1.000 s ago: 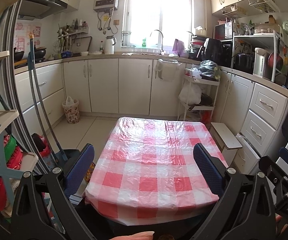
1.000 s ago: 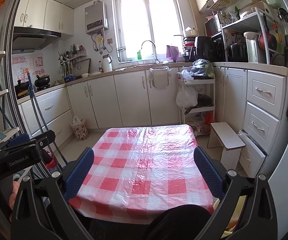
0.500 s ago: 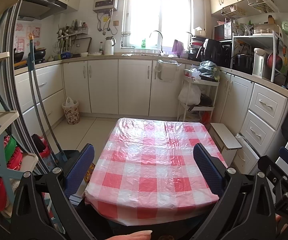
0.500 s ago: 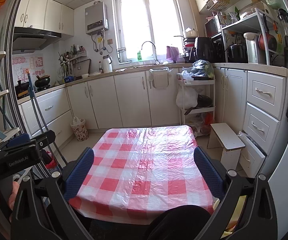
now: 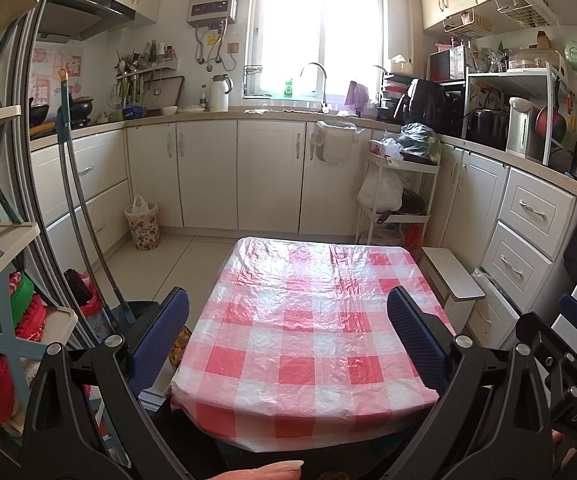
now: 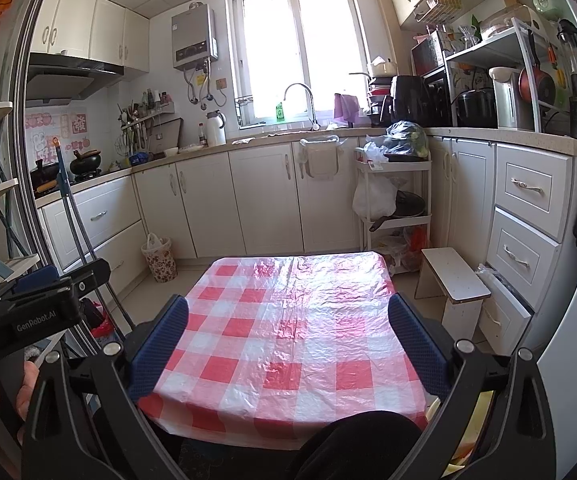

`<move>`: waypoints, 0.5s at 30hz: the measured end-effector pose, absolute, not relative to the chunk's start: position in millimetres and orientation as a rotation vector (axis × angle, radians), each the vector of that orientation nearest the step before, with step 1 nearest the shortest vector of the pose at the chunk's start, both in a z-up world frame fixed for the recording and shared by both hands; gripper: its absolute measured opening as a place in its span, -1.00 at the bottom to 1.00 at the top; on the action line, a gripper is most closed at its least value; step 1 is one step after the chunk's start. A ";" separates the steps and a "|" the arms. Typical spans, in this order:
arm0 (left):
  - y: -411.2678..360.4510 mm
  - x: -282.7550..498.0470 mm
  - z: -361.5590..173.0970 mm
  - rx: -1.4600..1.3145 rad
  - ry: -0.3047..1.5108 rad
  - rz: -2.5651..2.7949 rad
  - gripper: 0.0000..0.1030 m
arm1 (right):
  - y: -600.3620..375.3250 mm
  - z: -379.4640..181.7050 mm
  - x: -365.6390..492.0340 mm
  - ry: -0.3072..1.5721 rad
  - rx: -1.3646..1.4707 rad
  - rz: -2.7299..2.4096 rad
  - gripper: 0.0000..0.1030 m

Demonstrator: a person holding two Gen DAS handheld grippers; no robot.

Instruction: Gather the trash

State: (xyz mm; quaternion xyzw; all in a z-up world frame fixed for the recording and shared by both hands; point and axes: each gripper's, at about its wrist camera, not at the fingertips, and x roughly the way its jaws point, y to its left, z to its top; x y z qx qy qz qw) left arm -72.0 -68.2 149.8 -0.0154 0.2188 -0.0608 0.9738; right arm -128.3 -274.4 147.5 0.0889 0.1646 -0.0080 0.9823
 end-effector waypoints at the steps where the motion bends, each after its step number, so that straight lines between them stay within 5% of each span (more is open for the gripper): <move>1: -68.6 -72.8 150.4 -0.031 0.441 -0.123 0.86 | -274.3 147.3 -128.5 0.332 0.179 -0.016 0.86; 15: -71.8 -74.7 154.5 -0.027 0.437 -0.128 0.86 | -275.1 149.2 -128.8 0.335 0.180 -0.012 0.86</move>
